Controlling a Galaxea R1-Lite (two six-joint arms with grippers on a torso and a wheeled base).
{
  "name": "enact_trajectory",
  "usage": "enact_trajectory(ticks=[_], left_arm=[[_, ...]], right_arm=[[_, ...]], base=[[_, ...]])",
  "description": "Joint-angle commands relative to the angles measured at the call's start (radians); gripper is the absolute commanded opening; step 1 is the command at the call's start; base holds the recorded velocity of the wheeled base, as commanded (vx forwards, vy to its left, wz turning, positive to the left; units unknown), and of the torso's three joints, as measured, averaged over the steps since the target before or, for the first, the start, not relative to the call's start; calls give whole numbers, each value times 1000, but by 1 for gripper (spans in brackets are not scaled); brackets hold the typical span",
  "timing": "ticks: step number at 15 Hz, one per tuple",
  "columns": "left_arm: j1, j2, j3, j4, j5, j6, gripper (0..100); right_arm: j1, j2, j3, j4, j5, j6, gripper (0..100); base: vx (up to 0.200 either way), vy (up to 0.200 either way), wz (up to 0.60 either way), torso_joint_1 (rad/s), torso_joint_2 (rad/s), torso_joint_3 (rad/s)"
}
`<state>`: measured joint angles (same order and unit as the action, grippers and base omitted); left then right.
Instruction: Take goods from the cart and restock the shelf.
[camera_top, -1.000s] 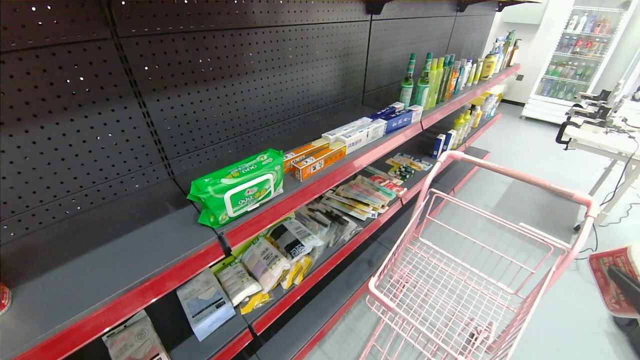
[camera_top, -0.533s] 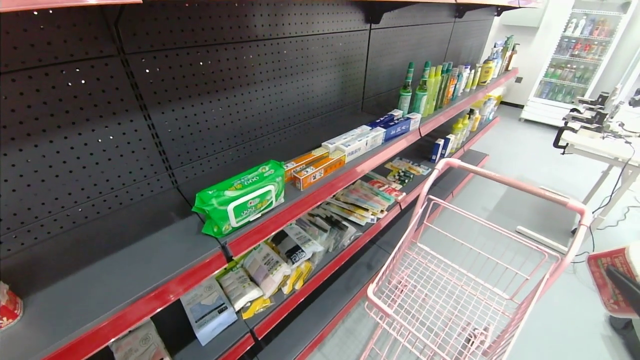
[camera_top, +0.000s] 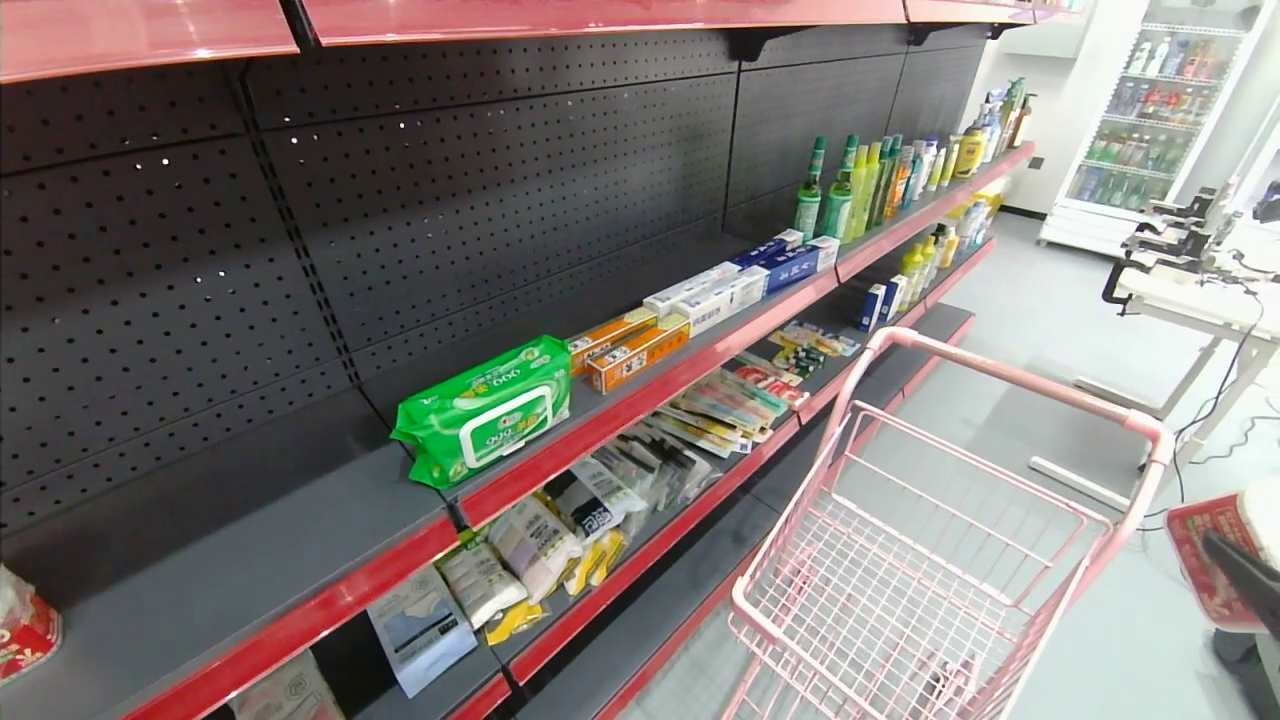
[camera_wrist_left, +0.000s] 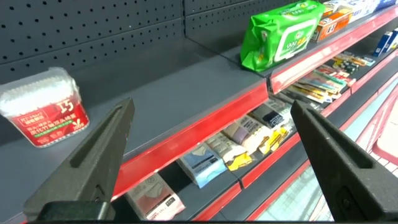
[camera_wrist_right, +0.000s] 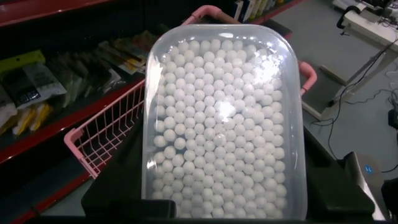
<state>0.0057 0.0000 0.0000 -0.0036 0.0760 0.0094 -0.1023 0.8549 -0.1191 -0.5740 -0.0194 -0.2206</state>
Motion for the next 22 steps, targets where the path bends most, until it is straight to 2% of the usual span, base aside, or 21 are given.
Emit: enact_trajectory(ticks=[1, 21, 22], left_arm=[[0, 2, 0, 1, 1, 0, 100], [0, 2, 0, 1, 1, 0, 100], [0, 2, 0, 1, 1, 0, 100]], right_arm=[[0, 12, -2, 0, -1, -8, 0], [12, 12, 4, 0, -2, -16, 0], [12, 9, 7, 0, -2, -22, 0]], base=[[0, 0, 600, 2, 2, 2], [0, 0, 600, 3, 1, 1], [0, 0, 0, 0, 0, 0]])
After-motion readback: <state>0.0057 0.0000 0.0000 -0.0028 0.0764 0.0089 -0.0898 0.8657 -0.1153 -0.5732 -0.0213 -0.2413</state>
